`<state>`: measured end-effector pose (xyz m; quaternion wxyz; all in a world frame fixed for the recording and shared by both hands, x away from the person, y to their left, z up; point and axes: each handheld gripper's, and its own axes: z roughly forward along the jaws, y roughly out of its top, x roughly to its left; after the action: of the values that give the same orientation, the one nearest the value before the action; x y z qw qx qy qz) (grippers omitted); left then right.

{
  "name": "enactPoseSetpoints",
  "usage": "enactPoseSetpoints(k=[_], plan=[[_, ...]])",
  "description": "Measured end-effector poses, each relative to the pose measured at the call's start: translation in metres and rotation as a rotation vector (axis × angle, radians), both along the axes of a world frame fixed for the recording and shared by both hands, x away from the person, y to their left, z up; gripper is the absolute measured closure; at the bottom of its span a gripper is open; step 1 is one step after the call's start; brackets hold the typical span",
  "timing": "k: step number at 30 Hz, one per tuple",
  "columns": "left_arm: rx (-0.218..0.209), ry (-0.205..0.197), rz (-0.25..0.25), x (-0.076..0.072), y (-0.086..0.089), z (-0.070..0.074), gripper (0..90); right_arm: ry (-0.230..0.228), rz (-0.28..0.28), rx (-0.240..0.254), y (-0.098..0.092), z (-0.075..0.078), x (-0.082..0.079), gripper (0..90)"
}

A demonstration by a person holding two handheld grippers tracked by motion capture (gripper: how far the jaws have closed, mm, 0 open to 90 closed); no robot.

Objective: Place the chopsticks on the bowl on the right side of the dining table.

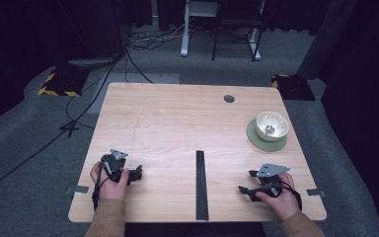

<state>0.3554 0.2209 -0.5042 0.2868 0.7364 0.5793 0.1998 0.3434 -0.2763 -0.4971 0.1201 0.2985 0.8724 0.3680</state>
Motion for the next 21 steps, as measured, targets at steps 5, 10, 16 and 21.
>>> enactPoseSetpoints(k=[5, 10, 16, 21], plan=[[0.003, -0.003, -0.019, 0.0, 0.002, 0.0, 0.0, -0.015, -0.025, 0.039, 0.001, 0.01, -0.002, 26.1], [0.003, -0.005, -0.024, 0.001, 0.002, 0.0, 0.0, -0.045, 0.003, 0.045, 0.009, 0.024, -0.007, 34.6], [0.003, -0.005, -0.023, 0.001, 0.002, 0.0, 0.0, -0.063, 0.033, 0.069, 0.026, 0.034, -0.009, 36.3], [0.002, -0.005, -0.023, 0.001, 0.002, 0.0, 0.0, -0.057, 0.058, 0.092, 0.039, 0.038, -0.006, 36.5]])
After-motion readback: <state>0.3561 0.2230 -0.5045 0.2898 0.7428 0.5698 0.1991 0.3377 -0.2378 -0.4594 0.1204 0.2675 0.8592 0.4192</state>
